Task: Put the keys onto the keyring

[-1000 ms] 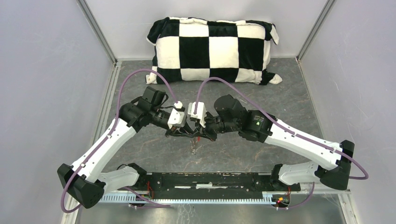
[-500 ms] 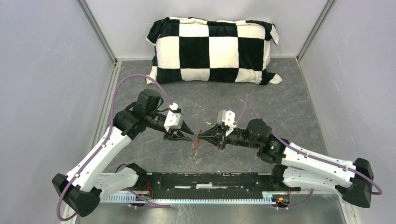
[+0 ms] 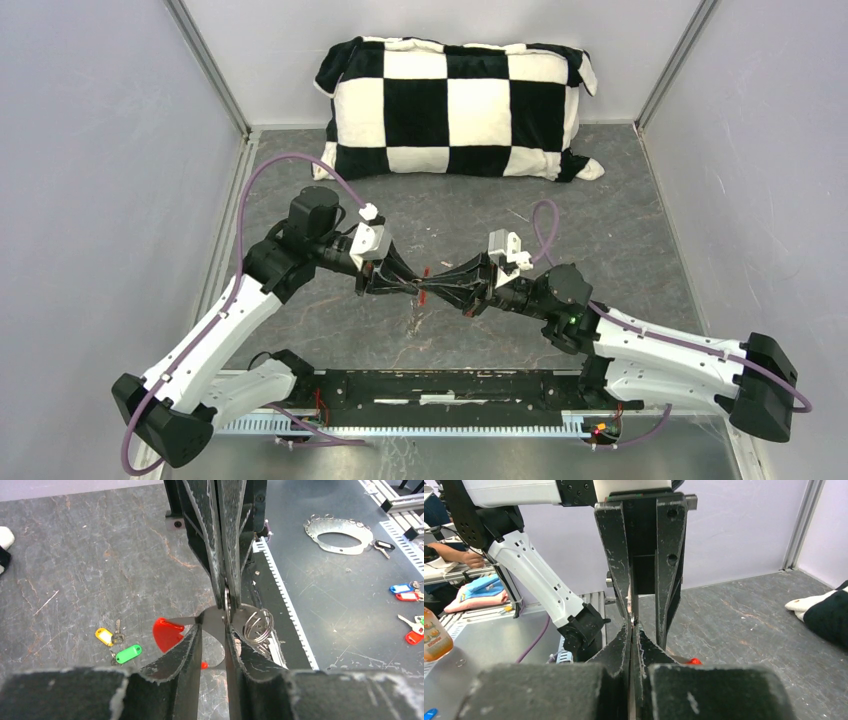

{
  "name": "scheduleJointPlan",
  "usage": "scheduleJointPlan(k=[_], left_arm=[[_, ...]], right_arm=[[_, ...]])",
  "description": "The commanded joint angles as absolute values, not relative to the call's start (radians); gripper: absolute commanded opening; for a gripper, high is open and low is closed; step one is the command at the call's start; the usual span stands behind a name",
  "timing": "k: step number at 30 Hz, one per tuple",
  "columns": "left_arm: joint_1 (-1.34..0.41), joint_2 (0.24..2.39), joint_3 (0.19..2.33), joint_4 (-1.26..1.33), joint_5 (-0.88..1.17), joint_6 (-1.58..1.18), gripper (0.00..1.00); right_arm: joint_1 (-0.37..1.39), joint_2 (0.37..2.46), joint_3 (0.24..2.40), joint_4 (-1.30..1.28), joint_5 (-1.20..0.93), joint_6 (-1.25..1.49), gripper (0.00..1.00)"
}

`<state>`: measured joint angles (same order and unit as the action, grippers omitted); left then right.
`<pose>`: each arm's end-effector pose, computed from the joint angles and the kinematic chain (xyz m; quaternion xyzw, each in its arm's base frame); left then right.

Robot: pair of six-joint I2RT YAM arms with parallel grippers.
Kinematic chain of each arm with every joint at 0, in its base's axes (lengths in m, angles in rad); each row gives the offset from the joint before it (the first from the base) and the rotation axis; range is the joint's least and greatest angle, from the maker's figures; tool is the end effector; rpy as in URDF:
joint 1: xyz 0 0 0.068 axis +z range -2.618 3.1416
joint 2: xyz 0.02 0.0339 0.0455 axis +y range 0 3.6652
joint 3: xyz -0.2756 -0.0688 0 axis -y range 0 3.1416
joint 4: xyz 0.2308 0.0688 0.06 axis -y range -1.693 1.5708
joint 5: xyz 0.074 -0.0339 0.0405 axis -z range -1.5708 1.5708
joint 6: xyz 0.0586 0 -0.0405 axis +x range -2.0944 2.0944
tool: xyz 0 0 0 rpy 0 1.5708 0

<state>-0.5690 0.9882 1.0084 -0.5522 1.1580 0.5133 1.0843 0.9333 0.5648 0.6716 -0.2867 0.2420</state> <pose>0.1244 -0.1432 0.3588 0.6071 0.4829 -0.4864 0.4021 0.0869 0.1997 0.3467 -0.3447 0.4879 0.5576 0.5764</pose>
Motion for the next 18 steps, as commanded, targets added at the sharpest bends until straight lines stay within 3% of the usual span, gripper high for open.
scheduleJointPlan(k=[1, 12, 18], left_arm=[[-0.572, 0.957, 1.02, -0.415, 1.212, 0.359, 0.3], [-0.572, 0.946, 1.017, -0.411, 1.236, 0.345, 0.26], [-0.572, 0.942, 1.029, -0.507, 1.256, 0.424, 0.35]], right_arm=[[1.084, 0.947, 0.553, 0.786, -0.281, 0.271, 0.0], [1.085, 0.967, 0.536, 0.824, -0.275, 0.293, 0.0], [1.085, 0.95, 0.528, 0.812, -0.251, 0.279, 0.0]])
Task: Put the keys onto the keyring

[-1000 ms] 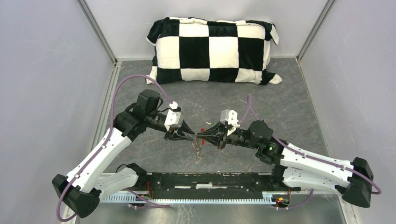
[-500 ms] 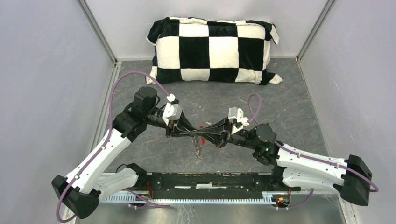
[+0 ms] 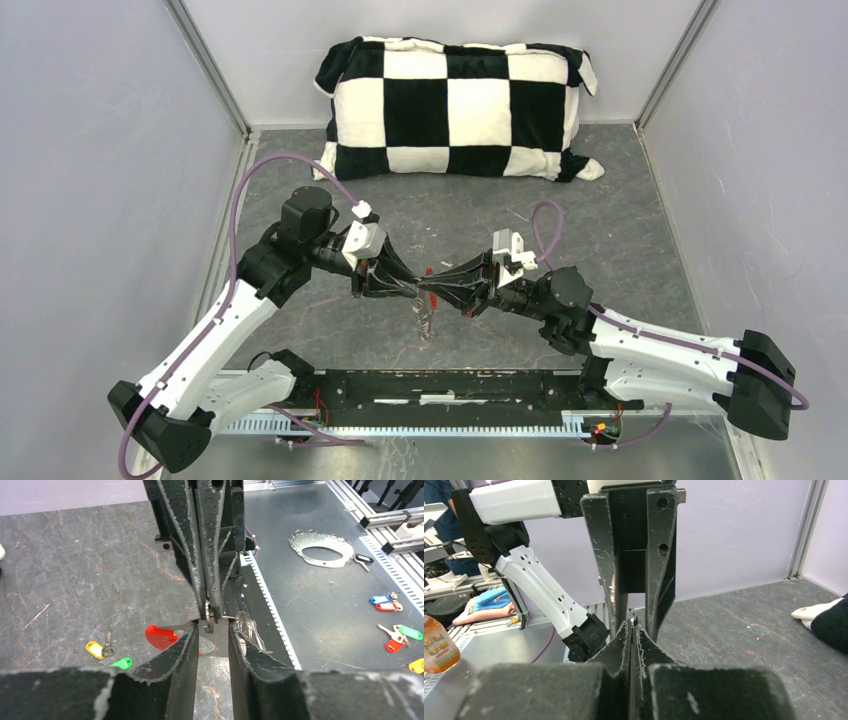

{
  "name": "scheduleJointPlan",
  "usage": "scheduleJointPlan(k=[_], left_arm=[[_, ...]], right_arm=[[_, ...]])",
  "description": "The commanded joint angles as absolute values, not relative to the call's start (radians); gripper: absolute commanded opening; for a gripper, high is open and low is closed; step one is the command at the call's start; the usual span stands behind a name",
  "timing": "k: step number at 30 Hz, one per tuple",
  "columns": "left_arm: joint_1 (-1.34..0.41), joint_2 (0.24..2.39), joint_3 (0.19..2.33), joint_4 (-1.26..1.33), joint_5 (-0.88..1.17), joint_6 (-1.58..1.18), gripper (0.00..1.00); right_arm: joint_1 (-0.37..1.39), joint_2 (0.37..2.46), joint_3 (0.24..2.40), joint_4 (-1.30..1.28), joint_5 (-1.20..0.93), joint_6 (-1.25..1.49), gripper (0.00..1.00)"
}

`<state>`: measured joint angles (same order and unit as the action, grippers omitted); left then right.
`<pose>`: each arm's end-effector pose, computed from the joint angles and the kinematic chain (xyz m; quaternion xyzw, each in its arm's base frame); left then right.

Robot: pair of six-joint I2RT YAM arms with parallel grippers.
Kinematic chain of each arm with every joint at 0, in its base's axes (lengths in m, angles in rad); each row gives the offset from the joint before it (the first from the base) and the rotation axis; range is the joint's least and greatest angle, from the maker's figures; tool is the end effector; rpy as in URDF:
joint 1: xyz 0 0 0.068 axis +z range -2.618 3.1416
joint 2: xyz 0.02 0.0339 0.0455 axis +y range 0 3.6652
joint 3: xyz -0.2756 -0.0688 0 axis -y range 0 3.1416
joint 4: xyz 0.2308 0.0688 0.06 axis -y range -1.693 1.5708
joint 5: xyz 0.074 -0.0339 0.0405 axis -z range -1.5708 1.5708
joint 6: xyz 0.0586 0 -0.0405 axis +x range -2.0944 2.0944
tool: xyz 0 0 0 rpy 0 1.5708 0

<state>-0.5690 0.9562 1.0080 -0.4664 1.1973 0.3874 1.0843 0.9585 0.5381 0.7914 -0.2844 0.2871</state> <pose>0.1187 -0.1407 0.3721 0.5918 0.4725 -0.5109 0.4068 0.0875 0.2005 0.3468 -0.3247 0.4696 0.5793 0.5817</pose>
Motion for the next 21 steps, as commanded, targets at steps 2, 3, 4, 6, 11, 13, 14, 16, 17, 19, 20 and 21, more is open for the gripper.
scheduleJointPlan(k=[2, 3, 4, 6, 11, 13, 14, 16, 17, 19, 20, 21], left_arm=[[-0.572, 0.94, 1.029, -0.544, 1.255, 0.462, 0.37], [-0.572, 0.939, 1.029, -0.551, 1.255, 0.467, 0.37], [-0.573, 0.939, 1.03, -0.558, 1.256, 0.476, 0.38], [-0.572, 0.938, 1.029, -0.564, 1.253, 0.494, 0.38], [-0.572, 0.957, 1.037, -0.548, 1.244, 0.494, 0.34], [-0.572, 0.966, 1.045, -0.542, 1.243, 0.493, 0.33], [-0.573, 0.97, 1.048, -0.541, 1.243, 0.497, 0.31], [-0.572, 0.974, 1.049, -0.541, 1.245, 0.5, 0.28], [-0.572, 0.975, 1.049, -0.541, 1.246, 0.501, 0.26], [-0.572, 0.977, 1.045, -0.541, 1.249, 0.504, 0.22], [-0.572, 0.977, 1.045, -0.541, 1.249, 0.506, 0.18], [-0.573, 0.977, 1.043, -0.541, 1.249, 0.512, 0.14]], right_arm=[[1.084, 0.948, 0.53, 0.806, -0.249, 0.276, 0.0], [1.084, 0.948, 0.531, 0.803, -0.25, 0.275, 0.0], [1.085, 0.946, 0.531, 0.802, -0.249, 0.275, 0.0], [1.084, 0.943, 0.529, 0.801, -0.249, 0.276, 0.0], [1.085, 0.959, 0.537, 0.81, -0.268, 0.284, 0.01], [1.085, 0.968, 0.538, 0.813, -0.276, 0.289, 0.0], [1.085, 0.971, 0.538, 0.817, -0.279, 0.292, 0.0], [1.086, 0.976, 0.537, 0.823, -0.283, 0.297, 0.0], [1.085, 0.98, 0.538, 0.824, -0.289, 0.299, 0.01], [1.085, 0.987, 0.54, 0.825, -0.293, 0.302, 0.0], [1.085, 0.988, 0.54, 0.827, -0.296, 0.304, 0.0], [1.084, 0.989, 0.539, 0.83, -0.296, 0.307, 0.0]])
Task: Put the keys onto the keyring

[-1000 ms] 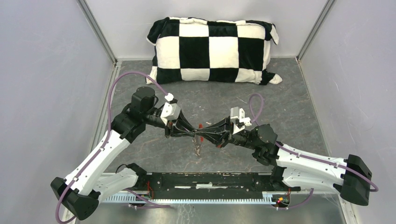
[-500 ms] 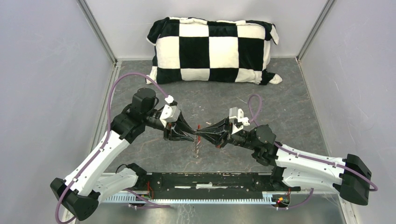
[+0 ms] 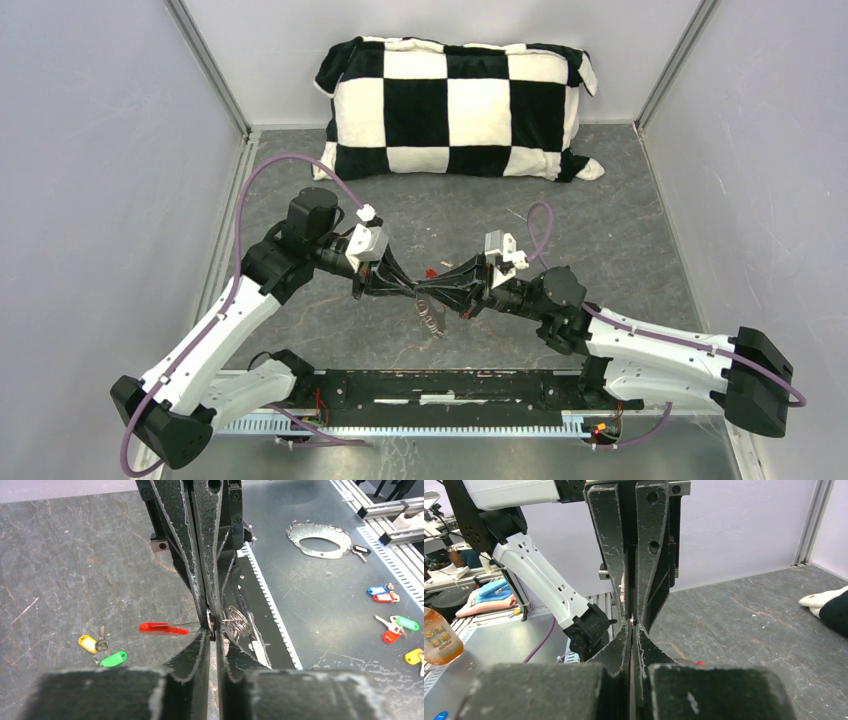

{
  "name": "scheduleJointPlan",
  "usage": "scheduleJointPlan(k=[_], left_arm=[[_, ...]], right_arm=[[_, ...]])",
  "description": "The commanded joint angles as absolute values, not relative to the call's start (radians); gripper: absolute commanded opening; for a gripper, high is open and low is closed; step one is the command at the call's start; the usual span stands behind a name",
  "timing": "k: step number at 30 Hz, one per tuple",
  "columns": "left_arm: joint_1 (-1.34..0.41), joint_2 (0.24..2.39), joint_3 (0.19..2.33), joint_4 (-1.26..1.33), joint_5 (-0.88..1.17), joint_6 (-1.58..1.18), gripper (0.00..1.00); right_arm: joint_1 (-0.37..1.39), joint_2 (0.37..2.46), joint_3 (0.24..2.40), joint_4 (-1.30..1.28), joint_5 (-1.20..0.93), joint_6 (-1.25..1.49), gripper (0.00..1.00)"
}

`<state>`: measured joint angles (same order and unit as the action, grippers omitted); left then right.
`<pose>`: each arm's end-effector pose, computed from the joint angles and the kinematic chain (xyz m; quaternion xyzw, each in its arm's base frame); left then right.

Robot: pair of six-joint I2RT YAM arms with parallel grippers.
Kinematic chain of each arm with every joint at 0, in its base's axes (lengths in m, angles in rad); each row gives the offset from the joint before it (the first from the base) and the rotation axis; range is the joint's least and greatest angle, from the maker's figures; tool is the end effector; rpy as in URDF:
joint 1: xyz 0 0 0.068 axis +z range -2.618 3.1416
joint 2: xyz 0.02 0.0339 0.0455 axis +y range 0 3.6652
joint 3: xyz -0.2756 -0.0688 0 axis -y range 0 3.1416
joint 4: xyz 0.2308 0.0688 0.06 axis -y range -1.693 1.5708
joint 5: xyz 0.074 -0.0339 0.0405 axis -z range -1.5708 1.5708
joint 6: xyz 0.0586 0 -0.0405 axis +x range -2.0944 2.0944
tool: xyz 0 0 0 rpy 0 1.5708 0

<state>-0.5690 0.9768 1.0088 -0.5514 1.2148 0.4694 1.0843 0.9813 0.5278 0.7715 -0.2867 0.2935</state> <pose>0.1191 -0.1414 0.3624 0.6011 0.4746 -0.5136 0.3870 0.0902 0.2060 0.3361 -0.3303 0.4909 0.5744 0.5657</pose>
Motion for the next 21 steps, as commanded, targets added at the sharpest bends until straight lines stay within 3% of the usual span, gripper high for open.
scheduleJointPlan(k=[1, 2, 6, 15, 21], left_arm=[[-0.572, 0.976, 1.041, -0.541, 1.246, 0.516, 0.07], [-0.572, 0.974, 1.039, -0.541, 1.24, 0.52, 0.03], [-0.572, 0.958, 1.032, -0.563, 1.213, 0.554, 0.02], [-0.574, 0.959, 1.058, -0.782, 1.117, 0.821, 0.02], [-0.574, 0.986, 1.081, -0.805, 1.077, 0.859, 0.02]], right_arm=[[1.085, 0.99, 0.538, 0.831, -0.295, 0.309, 0.0], [1.084, 0.989, 0.54, 0.83, -0.298, 0.31, 0.0], [1.085, 0.971, 0.556, 0.765, -0.304, 0.303, 0.02], [1.064, 0.958, 0.867, 0.048, -0.362, 0.012, 0.46], [1.063, 1.084, 1.088, -0.266, -0.424, -0.127, 0.5]])
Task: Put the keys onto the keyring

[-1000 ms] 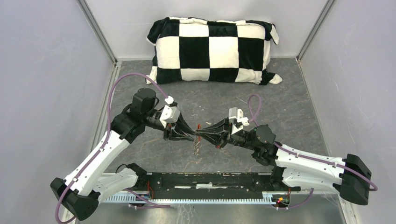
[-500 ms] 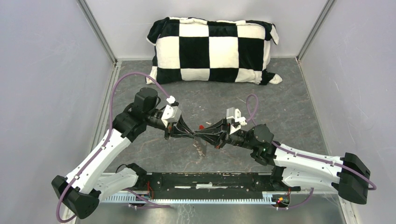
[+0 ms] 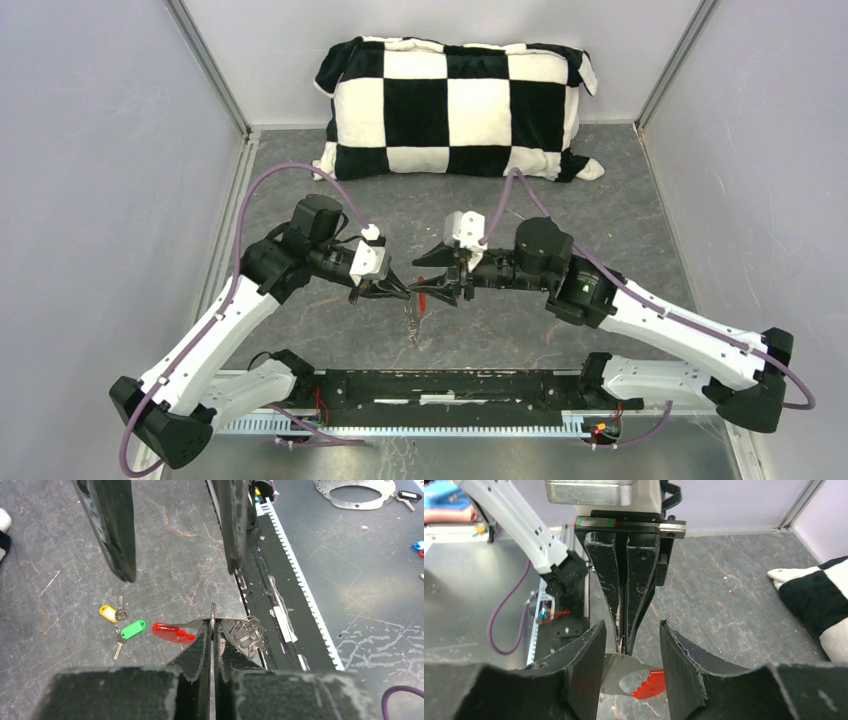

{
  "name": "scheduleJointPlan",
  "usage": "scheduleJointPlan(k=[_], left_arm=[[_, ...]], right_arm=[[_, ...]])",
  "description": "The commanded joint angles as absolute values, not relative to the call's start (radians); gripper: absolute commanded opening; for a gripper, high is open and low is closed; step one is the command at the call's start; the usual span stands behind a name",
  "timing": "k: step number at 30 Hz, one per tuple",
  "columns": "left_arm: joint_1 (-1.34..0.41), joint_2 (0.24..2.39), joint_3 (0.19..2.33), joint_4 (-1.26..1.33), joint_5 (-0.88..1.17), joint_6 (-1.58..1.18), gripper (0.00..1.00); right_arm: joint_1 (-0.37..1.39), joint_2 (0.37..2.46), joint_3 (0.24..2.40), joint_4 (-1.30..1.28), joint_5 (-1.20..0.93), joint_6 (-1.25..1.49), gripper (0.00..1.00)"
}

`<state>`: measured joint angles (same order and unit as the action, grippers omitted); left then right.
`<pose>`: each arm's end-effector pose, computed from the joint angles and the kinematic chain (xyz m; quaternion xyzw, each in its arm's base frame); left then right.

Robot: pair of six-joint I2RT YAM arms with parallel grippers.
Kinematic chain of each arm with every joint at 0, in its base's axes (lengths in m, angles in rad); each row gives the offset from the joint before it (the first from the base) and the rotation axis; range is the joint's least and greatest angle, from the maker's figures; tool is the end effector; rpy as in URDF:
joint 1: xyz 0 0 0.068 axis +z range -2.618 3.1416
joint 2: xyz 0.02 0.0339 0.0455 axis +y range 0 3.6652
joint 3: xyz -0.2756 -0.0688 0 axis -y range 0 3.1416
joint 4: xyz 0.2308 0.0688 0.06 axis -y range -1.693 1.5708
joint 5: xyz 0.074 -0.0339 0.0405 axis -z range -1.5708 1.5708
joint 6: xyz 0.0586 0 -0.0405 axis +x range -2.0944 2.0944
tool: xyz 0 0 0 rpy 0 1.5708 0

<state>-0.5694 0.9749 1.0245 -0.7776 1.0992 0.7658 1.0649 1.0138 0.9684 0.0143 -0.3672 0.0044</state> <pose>0.1133 -0.1345 0.3460 0.6495 0.4788 -0.4402 0.3938 0.0961 0.2168 0.3929 -0.4667 0.5447 0.4615 0.5220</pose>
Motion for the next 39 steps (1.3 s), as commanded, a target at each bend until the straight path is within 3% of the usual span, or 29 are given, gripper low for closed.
scheduleJointPlan(k=[1, 22, 29, 33, 37, 38, 39], left_arm=[[-0.575, 0.987, 1.084, -0.805, 1.074, 0.856, 0.02], [-0.583, 0.989, 1.1, -0.806, 1.078, 0.841, 0.02], [-0.583, 0.983, 1.105, -0.804, 1.078, 0.838, 0.02], [-0.583, 0.979, 1.103, -0.805, 1.084, 0.833, 0.02], [-0.583, 0.973, 1.104, -0.805, 1.094, 0.831, 0.02], [-0.583, 0.975, 1.107, -0.807, 1.097, 0.83, 0.05], [-0.582, 0.976, 1.113, -0.807, 1.099, 0.824, 0.18]], right_arm=[[1.063, 1.098, 1.113, -0.293, -0.431, -0.138, 0.5], [1.063, 1.161, 1.147, -0.223, -0.45, -0.12, 0.36], [1.063, 1.188, 1.172, -0.257, -0.453, -0.138, 0.22], [1.062, 1.182, 1.172, -0.257, -0.444, -0.147, 0.01], [1.06, 1.156, 1.142, -0.219, -0.431, -0.141, 0.0], [1.06, 1.146, 1.125, -0.197, -0.426, -0.128, 0.0], [1.057, 1.13, 1.095, -0.156, -0.418, -0.107, 0.0]])
